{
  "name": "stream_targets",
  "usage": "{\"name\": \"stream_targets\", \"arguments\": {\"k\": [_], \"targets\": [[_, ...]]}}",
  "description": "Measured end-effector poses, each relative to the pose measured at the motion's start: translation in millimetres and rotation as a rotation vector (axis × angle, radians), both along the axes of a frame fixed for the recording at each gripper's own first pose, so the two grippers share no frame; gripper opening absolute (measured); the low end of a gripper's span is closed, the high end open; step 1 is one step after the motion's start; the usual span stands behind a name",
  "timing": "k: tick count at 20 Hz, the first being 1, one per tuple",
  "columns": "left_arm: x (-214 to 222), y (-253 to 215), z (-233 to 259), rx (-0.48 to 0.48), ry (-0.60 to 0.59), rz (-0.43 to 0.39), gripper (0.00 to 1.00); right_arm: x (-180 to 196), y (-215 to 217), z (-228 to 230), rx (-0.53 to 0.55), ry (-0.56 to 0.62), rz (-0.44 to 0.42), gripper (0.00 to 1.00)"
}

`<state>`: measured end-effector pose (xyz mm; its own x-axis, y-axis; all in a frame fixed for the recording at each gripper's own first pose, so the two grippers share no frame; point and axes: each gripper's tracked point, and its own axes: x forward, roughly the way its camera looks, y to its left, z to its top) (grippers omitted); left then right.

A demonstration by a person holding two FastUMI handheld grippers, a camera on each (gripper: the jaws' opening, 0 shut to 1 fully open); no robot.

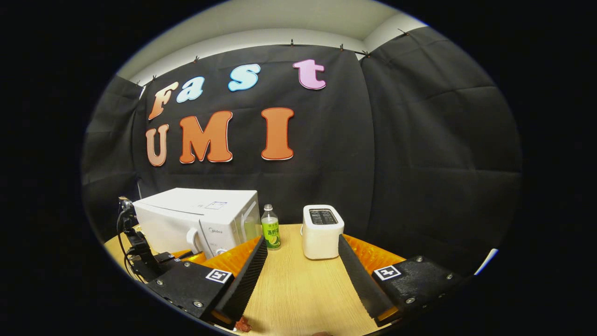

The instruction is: Open the microwave oven with the left hand, put the food in, and close the microwave oven.

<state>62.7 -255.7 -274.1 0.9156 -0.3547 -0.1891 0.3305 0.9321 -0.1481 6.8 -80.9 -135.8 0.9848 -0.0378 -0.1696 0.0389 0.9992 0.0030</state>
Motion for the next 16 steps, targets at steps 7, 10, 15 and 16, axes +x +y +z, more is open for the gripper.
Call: {"name": "stream_targets", "arguments": {"k": [7, 10, 15, 16], "targets": [[-82, 33, 13, -0.044, -0.016, -0.181, 0.03, 1, 24, -14, 0.039, 0.033, 0.032, 0.95], [-120, 58, 17, -0.019, -0.024, -0.249, 0.07, -3, 39, -16, 0.037, 0.035, 0.055, 0.95], [-162, 104, 24, -0.028, -0.008, -0.269, 0.08, -5, 66, -13, 0.056, 0.029, 0.093, 0.95], [-170, 112, 24, -0.021, -0.010, -0.264, 0.08, -6, 72, -15, 0.058, 0.029, 0.102, 0.95]]}}
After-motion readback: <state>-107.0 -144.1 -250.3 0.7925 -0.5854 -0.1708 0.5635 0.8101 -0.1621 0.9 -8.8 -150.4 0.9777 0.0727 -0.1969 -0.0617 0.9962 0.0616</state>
